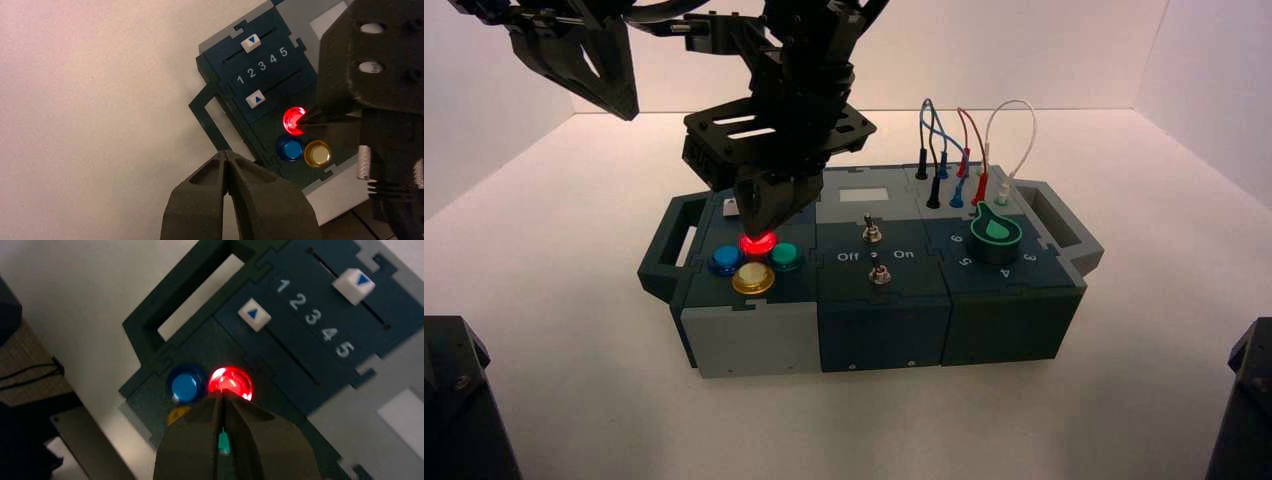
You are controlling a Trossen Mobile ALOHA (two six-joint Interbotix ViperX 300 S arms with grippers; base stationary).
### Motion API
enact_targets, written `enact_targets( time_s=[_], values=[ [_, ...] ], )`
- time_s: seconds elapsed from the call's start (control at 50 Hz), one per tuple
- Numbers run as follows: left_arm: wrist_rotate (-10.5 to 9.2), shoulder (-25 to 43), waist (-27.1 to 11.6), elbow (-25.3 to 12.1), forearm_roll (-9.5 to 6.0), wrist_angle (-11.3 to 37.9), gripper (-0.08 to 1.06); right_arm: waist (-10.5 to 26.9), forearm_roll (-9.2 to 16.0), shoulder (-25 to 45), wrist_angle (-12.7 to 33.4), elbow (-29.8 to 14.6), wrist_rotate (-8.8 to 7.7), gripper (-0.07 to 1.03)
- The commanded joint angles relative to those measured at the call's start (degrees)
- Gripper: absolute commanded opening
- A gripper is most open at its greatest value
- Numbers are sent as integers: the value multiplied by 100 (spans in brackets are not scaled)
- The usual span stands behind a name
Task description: Push the red button with the right gripper.
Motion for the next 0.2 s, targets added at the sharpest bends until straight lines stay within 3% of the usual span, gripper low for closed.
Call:
enact_targets(
  time_s=[0.02,0.2],
  values=[
    [35,-53,-18,-79,9,-26,-3,-70,-9,-729,185,-18,105,-3],
    [26,-88,-9,-44,9,-79,-3,-88,18,-1063,413,70,220,-3]
  ],
)
